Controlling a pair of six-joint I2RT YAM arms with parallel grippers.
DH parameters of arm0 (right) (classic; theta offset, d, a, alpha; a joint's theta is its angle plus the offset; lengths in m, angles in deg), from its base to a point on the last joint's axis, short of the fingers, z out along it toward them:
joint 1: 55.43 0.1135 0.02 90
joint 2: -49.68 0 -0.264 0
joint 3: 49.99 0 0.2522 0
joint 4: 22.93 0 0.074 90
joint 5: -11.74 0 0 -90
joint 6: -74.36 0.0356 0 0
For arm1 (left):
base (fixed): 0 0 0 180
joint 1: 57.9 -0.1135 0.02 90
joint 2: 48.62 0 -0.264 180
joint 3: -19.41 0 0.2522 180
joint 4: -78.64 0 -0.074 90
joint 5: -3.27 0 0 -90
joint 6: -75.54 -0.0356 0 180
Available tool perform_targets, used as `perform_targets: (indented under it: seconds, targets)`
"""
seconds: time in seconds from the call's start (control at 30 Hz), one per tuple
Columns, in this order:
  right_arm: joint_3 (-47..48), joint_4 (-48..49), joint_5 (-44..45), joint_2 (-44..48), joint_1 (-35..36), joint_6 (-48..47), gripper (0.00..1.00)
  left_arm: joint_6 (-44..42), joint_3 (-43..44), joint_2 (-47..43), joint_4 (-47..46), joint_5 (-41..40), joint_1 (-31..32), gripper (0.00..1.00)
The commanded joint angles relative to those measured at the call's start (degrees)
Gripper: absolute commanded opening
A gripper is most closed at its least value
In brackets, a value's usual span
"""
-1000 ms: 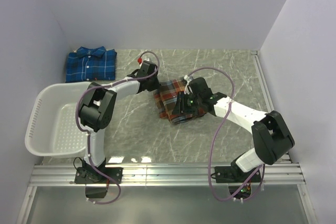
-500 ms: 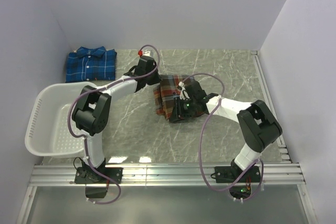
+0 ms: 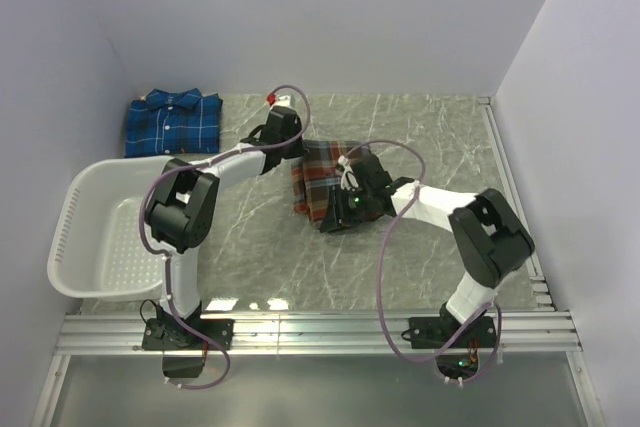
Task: Fold and stack the long sleeve shirts
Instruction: Fold the shirt
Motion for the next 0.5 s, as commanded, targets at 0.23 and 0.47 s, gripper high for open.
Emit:
perform_targets:
  seconds: [0.23,0.47]
  targets:
    - [0.3,0.5,4.7,17.1,-8.0,0.0,0.41,-3.4,5.6,-8.4,-2.0,-3.3,0.1,0.60]
    - [-5.5,9.0,-5.5,14.7,-16.3,7.2,0.41,4.4,-2.4,-20.1,5.5,3.0,2.0,0.66]
